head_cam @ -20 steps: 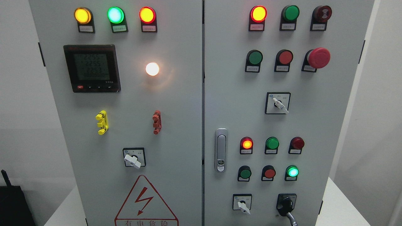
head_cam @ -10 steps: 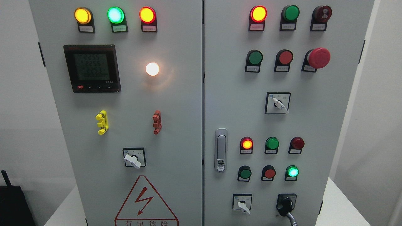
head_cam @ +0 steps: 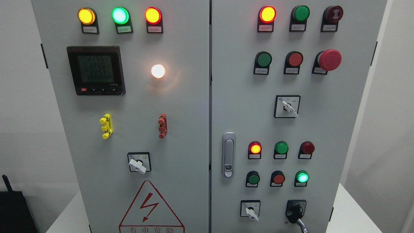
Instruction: Trip black knob to open circuit
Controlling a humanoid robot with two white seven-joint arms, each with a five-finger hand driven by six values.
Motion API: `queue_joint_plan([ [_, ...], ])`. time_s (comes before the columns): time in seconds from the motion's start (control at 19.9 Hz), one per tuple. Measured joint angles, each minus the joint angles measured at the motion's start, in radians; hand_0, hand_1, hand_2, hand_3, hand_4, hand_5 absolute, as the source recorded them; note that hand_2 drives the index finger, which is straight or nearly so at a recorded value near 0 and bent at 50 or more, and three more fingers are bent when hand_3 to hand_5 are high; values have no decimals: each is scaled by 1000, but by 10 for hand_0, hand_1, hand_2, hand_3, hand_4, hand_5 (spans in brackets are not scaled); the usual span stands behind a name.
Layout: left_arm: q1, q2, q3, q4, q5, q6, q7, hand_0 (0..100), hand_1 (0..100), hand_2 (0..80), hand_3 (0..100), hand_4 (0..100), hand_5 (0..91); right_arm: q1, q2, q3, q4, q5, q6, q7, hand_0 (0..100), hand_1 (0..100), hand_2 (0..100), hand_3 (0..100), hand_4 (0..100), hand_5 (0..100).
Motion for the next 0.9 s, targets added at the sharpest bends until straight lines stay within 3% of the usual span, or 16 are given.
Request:
queue_joint_plan([
  [0.9, 0, 0, 0, 0, 0, 0, 0, 120, 389, 0, 0, 0, 0, 19, 0, -23, -31, -2, -7, 3, 745, 661, 0, 857, 783, 776],
])
